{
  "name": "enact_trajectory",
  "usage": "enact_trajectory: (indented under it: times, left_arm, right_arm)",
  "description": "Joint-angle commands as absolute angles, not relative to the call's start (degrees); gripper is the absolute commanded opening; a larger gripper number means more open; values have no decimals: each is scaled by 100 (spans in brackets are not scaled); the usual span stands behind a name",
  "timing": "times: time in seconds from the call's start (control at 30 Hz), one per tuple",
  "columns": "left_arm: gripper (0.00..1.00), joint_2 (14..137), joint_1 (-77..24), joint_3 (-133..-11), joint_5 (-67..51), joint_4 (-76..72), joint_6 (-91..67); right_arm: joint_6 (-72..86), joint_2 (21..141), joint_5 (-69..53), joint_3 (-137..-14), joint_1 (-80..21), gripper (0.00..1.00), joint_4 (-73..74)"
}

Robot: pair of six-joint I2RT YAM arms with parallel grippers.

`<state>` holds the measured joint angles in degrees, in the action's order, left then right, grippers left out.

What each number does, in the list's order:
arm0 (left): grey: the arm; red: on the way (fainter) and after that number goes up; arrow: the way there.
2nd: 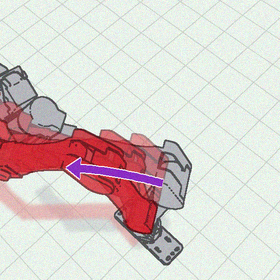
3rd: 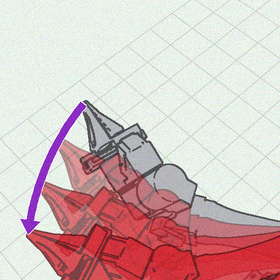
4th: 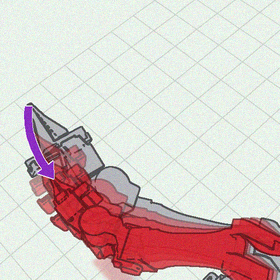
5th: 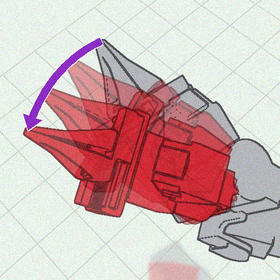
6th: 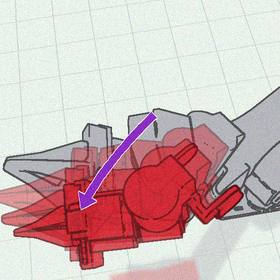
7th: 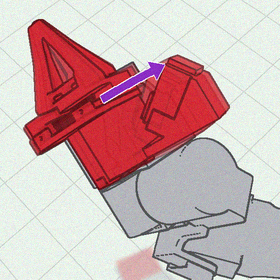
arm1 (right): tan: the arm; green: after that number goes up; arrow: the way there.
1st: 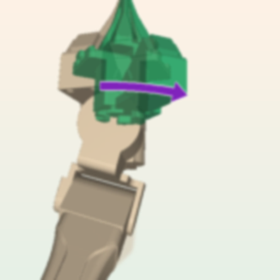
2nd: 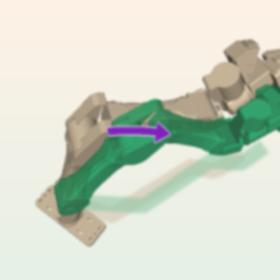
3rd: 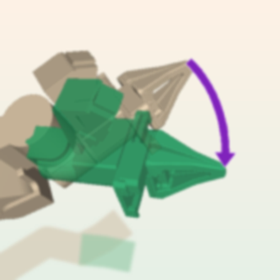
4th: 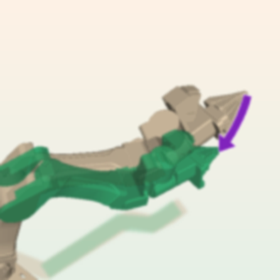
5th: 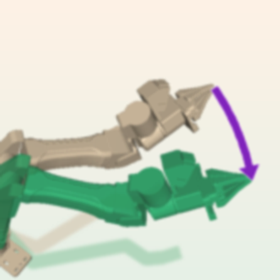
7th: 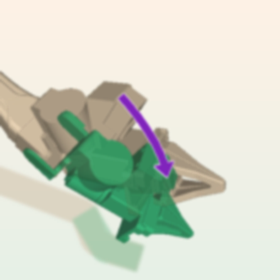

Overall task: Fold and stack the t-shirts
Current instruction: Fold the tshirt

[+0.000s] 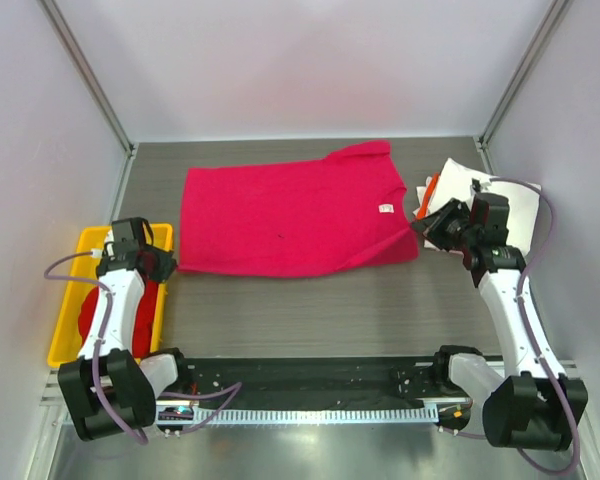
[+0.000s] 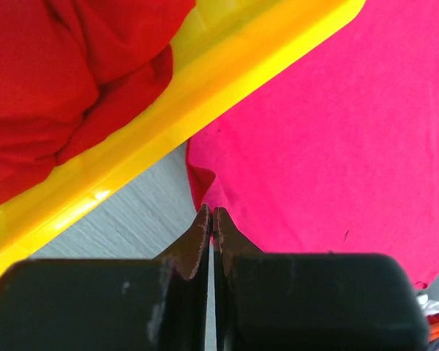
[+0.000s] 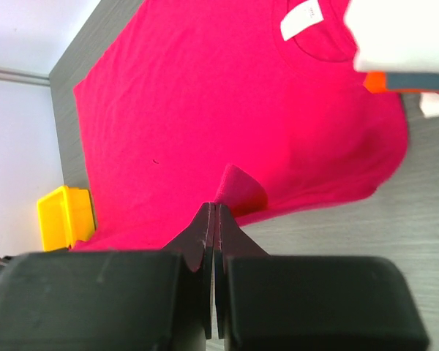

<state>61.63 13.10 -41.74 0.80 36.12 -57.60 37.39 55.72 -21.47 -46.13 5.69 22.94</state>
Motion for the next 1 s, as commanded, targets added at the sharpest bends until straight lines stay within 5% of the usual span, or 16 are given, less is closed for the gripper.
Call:
enact_trajectory:
  times: [0.0, 0.97]
  left_arm:
    - [0, 6415, 1318, -4526, 264, 3542, -5845]
    - [0, 8270, 1318, -5774, -167, 3103, -5713]
  right_arm:
    - [3700, 5922, -1846, -5062, 352, 1, 1750]
    - [3366, 8103, -1898, -6890, 272, 1, 1389]
